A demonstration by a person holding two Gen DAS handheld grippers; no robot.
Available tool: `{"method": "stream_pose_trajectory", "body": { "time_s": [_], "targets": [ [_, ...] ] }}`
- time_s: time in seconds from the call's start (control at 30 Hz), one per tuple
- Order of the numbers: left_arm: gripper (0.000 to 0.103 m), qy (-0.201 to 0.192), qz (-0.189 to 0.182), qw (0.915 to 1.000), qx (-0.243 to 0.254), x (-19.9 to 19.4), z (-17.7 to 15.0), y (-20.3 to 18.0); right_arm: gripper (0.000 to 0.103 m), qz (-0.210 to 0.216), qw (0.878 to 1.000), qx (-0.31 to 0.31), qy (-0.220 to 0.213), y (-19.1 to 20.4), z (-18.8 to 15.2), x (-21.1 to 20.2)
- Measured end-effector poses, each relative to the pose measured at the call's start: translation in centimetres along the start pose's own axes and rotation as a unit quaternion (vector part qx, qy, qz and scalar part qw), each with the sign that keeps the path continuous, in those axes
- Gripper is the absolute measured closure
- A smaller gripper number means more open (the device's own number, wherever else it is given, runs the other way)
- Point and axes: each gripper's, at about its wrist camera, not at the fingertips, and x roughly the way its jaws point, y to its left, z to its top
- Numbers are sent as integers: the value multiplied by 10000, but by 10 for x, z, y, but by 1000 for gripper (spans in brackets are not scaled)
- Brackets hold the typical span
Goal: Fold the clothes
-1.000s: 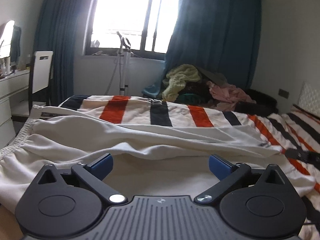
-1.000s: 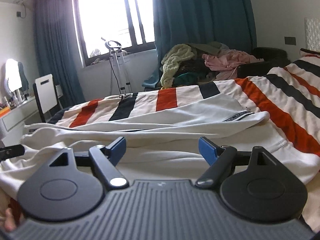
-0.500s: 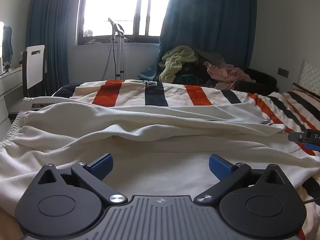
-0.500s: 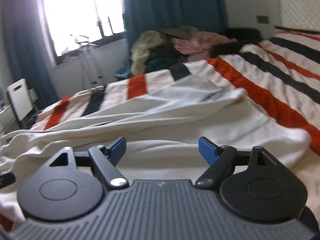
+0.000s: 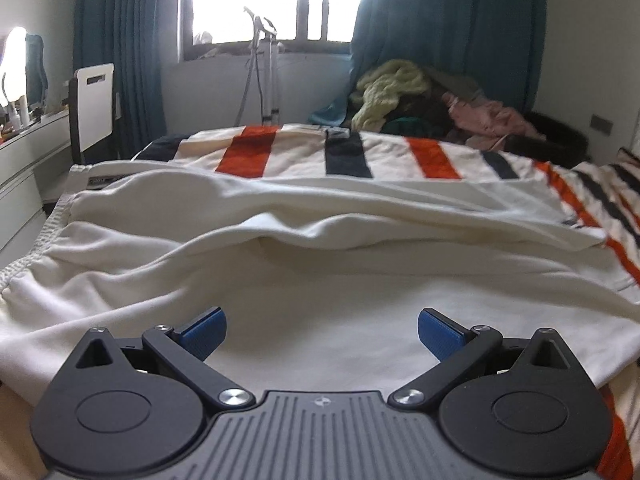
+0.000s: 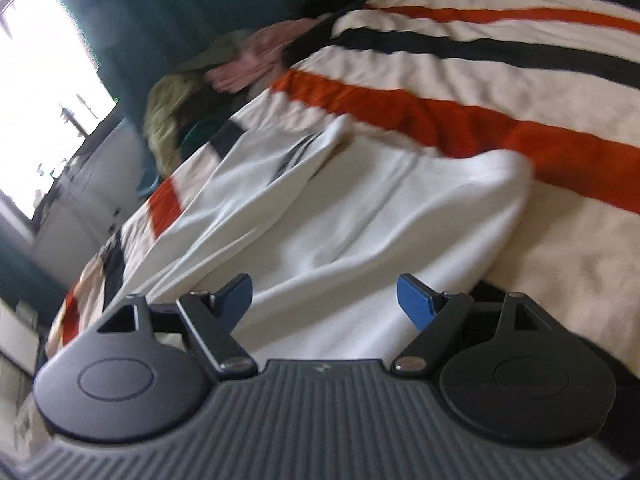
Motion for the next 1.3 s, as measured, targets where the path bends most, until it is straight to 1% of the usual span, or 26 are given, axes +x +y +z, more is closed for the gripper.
{"method": "stream_pose_trajectory", "body": {
  "time_s": [0.1, 0.17, 0.27, 0.33, 0.4, 0.43, 0.5, 0.57, 0.67, 0.77, 0.8, 0.87, 0.9, 0.93, 0.97, 1.0, 1.03, 1.1, 1.17, 1.2, 1.23, 1.3],
  "targets": [
    [0, 52, 142, 9999, 11, 3, 0, 1, 22, -178, 9982, 559, 115, -20, 6, 6],
    [0, 85, 219, 9997, -3, 4, 0, 2, 22, -393, 9954, 856, 177, -31, 7, 10],
    [0, 191, 237, 9995, -111, 7, 1, 6, 22, -632, 9902, 1218, 277, -46, 7, 15],
    [0, 265, 236, 9992, -207, 8, 0, 9, 22, -690, 9859, 1490, 327, -55, 8, 16],
    [0, 324, 213, 9986, -352, 9, 0, 14, 20, -645, 9824, 1719, 340, -64, 12, 15],
    [0, 351, 200, 9982, -438, 10, 0, 16, 20, -552, 9817, 1789, 363, -67, 15, 16],
    [0, 410, 177, 9969, -652, 10, 0, 23, 20, -301, 9798, 1907, 526, -75, 22, 22],
    [0, 473, 148, 9950, -872, 12, -1, 30, 23, 11, 9748, 2108, 730, -86, 29, 29],
    [0, 582, 126, 9901, -1269, 15, -1, 41, 22, 30, 9660, 2504, 647, -106, 32, 29],
    [0, 642, 157, 9850, -1595, 17, -1, 54, 32, 170, 9591, 2747, 661, -115, 35, 34],
    [0, 652, 221, 9831, -1695, 17, -1, 60, 37, 199, 9575, 2798, 664, -118, 37, 36],
    [0, 627, 337, 9780, -1960, 15, 1, 73, 40, 124, 9605, 2702, 659, -119, 41, 43],
    [0, 577, 408, 9742, -2145, 12, 1, 83, 46, 83, 9590, 2759, 648, -122, 42, 46],
    [0, 510, 483, 9697, -2342, 8, 2, 92, 53, 107, 9537, 2937, 631, -128, 41, 50],
    [0, 406, 568, 9639, -2570, 2, 2, 104, 55, 139, 9484, 3106, 616, -133, 40, 53],
    [0, 294, 648, 9575, -2794, -5, 3, 115, 63, 200, 9438, 3243, 613, -138, 40, 56],
    [0, 157, 743, 9507, -3007, -13, 4, 126, 75, 267, 9401, 3345, 591, -142, 40, 58],
    [0, -163, 1060, 9339, -3410, -32, 9, 154, 95, 440, 9418, 3307, 404, -143, 44, 56],
    [0, -409, 1326, 9157, -3771, -48, 12, 179, 97, 612, 9429, 3267, 217, -144, 48, 54],
    [0, -498, 1427, 9045, -3988, -56, 12, 194, 97, 692, 9440, 3224, 126, -143, 50, 53],
    [0, -555, 1499, 8939, -4187, -63, 10, 209, 97, 745, 9475, 3109, 44, -140, 53, 51],
    [0, -524, 1498, 8781, -4514, -68, 3, 238, 97, 834, 9517, 2953, -125, -133, 57, 47]
  ]
}}
